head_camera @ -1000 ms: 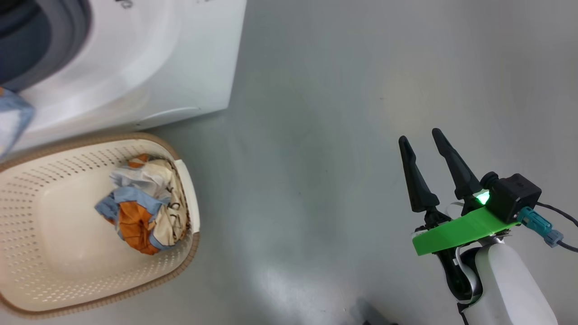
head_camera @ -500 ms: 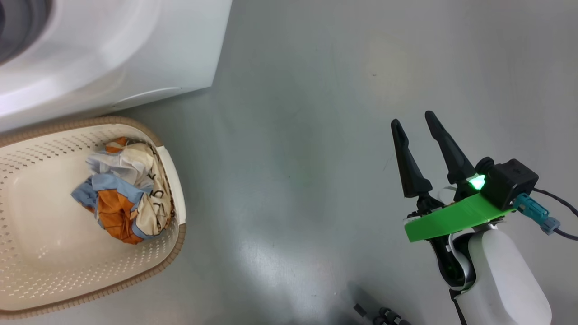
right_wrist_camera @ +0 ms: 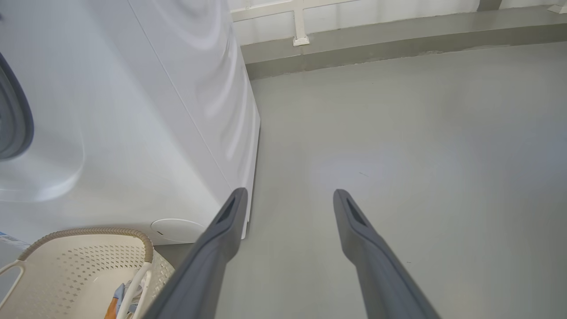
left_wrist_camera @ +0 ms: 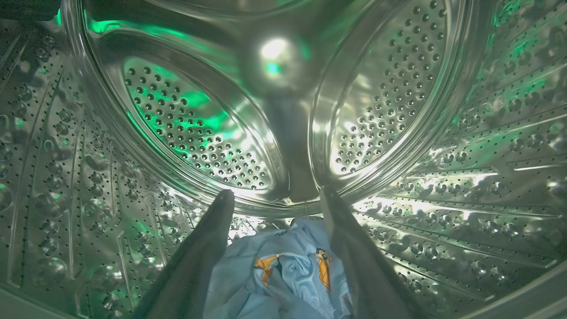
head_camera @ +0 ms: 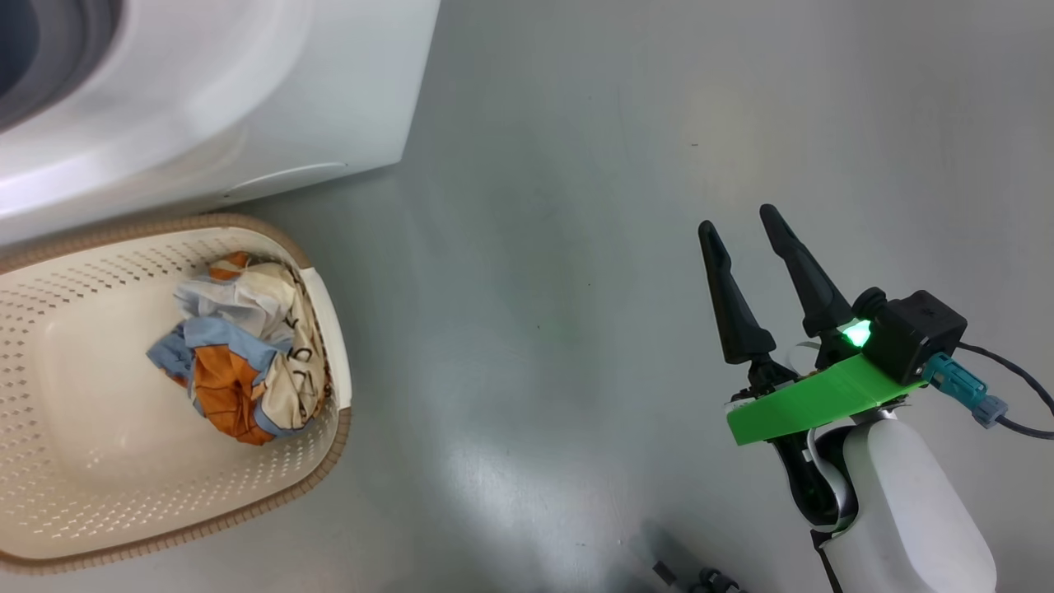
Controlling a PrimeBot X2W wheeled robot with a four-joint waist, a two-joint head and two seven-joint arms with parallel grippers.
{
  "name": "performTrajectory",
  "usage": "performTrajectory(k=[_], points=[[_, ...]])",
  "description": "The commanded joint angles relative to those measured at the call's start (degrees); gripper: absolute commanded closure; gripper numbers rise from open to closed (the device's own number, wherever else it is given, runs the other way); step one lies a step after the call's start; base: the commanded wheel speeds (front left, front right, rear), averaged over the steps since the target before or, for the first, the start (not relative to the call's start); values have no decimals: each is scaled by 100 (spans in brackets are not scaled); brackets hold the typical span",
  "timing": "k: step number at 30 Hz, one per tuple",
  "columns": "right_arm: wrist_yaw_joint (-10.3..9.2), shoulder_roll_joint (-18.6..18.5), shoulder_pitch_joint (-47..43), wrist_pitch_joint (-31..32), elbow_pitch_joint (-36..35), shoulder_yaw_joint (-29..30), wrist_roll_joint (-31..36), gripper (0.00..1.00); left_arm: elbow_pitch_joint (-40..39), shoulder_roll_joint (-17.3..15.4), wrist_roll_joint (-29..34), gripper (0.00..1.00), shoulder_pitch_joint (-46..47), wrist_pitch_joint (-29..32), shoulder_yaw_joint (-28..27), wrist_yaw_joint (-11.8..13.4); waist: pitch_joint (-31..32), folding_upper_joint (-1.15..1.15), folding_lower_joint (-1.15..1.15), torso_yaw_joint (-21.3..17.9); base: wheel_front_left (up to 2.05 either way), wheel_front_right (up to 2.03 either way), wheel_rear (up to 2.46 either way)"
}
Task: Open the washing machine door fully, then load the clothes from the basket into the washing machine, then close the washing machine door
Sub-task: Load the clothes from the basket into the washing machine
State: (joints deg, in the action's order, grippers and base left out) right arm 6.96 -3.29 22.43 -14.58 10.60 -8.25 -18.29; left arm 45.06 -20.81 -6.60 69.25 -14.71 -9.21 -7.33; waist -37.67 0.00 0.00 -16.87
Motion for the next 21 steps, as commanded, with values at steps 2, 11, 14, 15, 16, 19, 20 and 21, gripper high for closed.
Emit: performTrajectory(k=[2,11,14,15,16,19,20,21], points=[[53,20,-75,-42,-93,-110,-88,0,-89,-233,31,0,-100,-29,-123,-7,32,0,0,14,0,0,0],[53,-68,-148,-42,-64,-75,-68,0,-206,56,-124,0,-631,-29,-504,-9,255,0,0,100,0,0,0],[53,-116,-143,-42,-66,-58,-66,0,-284,139,-123,0,-819,-29,-591,-10,289,0,0,130,0,0,0],[53,-132,-139,-42,-67,-48,-65,0,-317,171,-115,0,-881,-29,-605,-11,299,0,0,143,0,0,0],[53,-149,-135,-42,-70,-36,-64,0,-345,199,-95,0,-940,-29,-606,-11,304,0,0,158,0,0,0],[53,-189,-125,-42,-89,-4,-50,0,-453,277,-85,0,-1091,-29,-641,-13,308,0,0,205,0,0,0],[53,-206,-122,-42,-96,5,-41,0,-491,306,-107,0,-1138,-29,-659,-13,311,0,0,223,0,0,0],[53,-206,-122,-42,-96,5,-41,0,-491,306,-107,0,-1138,-29,-659,-13,311,0,0,223,0,0,0]])
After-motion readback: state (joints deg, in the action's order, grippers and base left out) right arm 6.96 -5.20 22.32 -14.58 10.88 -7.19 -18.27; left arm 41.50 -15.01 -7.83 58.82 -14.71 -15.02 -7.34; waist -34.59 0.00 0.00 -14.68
